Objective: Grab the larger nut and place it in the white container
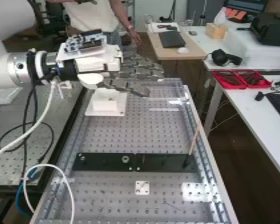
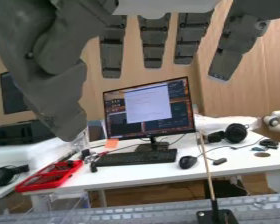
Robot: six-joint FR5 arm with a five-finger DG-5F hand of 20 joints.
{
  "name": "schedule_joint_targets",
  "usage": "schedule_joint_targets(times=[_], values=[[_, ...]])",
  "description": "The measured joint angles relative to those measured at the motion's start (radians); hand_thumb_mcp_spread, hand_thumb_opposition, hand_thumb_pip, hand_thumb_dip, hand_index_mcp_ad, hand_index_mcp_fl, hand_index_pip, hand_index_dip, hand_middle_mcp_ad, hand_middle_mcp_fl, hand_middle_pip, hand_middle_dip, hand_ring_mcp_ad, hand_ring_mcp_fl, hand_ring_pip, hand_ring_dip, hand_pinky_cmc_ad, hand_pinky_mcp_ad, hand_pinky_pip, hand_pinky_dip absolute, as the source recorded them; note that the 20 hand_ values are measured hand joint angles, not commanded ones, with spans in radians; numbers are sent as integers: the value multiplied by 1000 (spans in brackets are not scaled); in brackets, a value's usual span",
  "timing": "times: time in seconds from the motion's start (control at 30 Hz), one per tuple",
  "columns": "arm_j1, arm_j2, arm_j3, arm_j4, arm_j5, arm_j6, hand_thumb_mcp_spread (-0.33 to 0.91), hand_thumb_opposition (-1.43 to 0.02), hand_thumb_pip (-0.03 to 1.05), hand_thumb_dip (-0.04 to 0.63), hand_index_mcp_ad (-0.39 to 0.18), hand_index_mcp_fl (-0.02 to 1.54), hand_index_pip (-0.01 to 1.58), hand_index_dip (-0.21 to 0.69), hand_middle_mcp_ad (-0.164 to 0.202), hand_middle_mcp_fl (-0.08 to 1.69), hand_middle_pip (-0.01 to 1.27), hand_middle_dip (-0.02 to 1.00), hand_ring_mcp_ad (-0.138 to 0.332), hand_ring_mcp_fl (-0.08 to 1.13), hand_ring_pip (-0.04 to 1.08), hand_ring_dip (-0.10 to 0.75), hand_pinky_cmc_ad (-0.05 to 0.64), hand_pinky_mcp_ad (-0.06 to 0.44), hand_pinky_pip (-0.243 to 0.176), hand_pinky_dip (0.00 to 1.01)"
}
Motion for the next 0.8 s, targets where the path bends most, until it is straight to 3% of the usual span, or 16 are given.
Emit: schedule_joint_targets(times=[0.1,0.33,0.63,0.8], values=[[4,-1,13,1,65,-3,239,-838,747,220,-161,19,403,-164,75,19,127,236,134,12,91,134,333,278,-93,525],[6,14,42,-16,210,-1,195,-803,747,215,-159,19,340,-192,77,19,127,236,134,12,91,134,333,293,-89,527],[37,25,101,-105,313,-56,134,-789,730,173,-159,19,307,-192,75,37,127,236,126,12,93,134,342,297,-89,529],[51,13,122,-133,344,-52,101,-791,730,161,-159,19,291,-192,75,37,127,236,141,12,93,134,344,293,-89,522]])
